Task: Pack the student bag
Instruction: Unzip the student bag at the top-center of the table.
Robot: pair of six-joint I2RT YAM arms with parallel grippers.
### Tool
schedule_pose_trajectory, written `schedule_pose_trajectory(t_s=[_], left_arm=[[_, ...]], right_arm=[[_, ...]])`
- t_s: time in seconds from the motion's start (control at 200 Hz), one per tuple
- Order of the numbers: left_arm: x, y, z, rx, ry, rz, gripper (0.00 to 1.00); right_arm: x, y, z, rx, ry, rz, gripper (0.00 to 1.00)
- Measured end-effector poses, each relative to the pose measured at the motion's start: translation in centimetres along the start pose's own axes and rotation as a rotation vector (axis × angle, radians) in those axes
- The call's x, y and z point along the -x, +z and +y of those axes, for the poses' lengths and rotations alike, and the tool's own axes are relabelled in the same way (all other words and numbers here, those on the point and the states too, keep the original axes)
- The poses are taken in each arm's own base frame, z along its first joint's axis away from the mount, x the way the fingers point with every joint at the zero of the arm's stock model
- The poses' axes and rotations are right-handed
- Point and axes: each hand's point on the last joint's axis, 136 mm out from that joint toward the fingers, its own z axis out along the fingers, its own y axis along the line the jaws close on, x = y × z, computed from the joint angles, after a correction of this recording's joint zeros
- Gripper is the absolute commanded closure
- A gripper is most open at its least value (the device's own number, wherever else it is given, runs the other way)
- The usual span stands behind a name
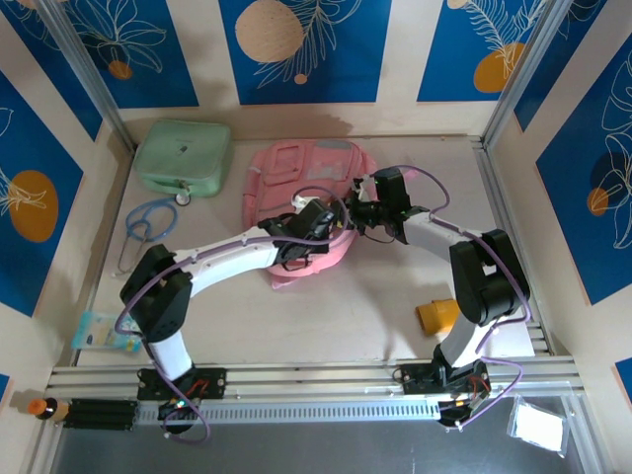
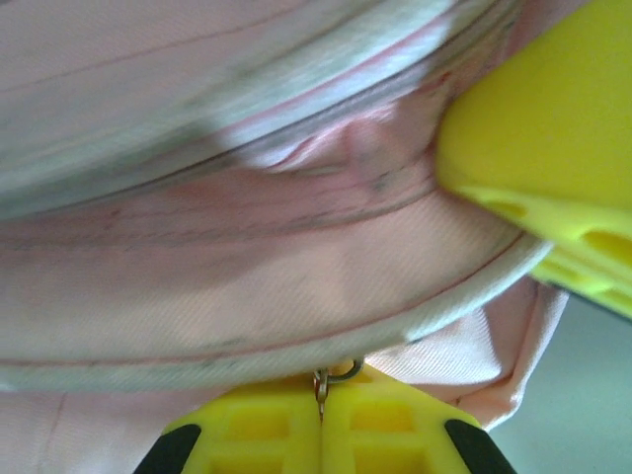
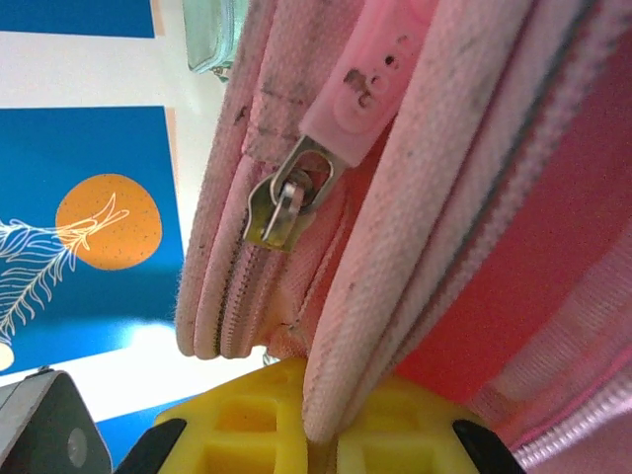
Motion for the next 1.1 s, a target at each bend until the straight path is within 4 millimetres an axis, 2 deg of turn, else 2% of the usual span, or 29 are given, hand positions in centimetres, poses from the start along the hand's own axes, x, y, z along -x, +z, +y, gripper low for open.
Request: schedule_pose_trajectory(t_s=[0.185,0.39,0.47,0.565,0.715,0.775,0.87,0.955,1.1], left_arm=[[-0.5,-0.8,3.5,0.002,-0.010,0.018,1.00],[-1.0,-0.2,8.3,0.038,-0.061,0.074,1.00],[-1.2,0.0,9.2,0.026,-0.059,0.095,1.00],[-1.1,0.1,8.7,-0.025,-0.020,0.110,1.00],[-1.2,0.0,7.6,-0.092,0.063,0.120,1.00],[-1.1,-0.1,7.2,-0.108,0.094,0.119,1.00],[-0.9,-0.4,6.4,-0.136,0.127,0.115,1.00],[-0.6,-0.9,5.2,-0.163,0.154,0.103,1.00],[-0.5,-1.8,1.9,-0.237,0.199,0.082,1.00]], right_arm=[[0.7,-1.5,-0.8,-0.006,0.007,-0.030,0.95],[1.5,-3.0,-2.2,-0.021,0.016,-0.066,0.95],[1.6,-3.6,-2.6,-0.024,0.017,-0.077,0.94],[1.7,-4.3,-2.7,-0.015,0.011,-0.093,0.83],[1.7,-5.6,-2.5,0.021,-0.011,-0.138,0.51],[1.7,-5.9,-2.2,0.029,-0.012,-0.156,0.42],[1.0,-5.6,-1.3,0.036,-0.012,-0.162,0.36],[0.1,-4.8,-0.6,0.024,-0.009,-0.159,0.35],[-1.1,-3.8,-1.1,-0.037,0.065,-0.160,0.34]])
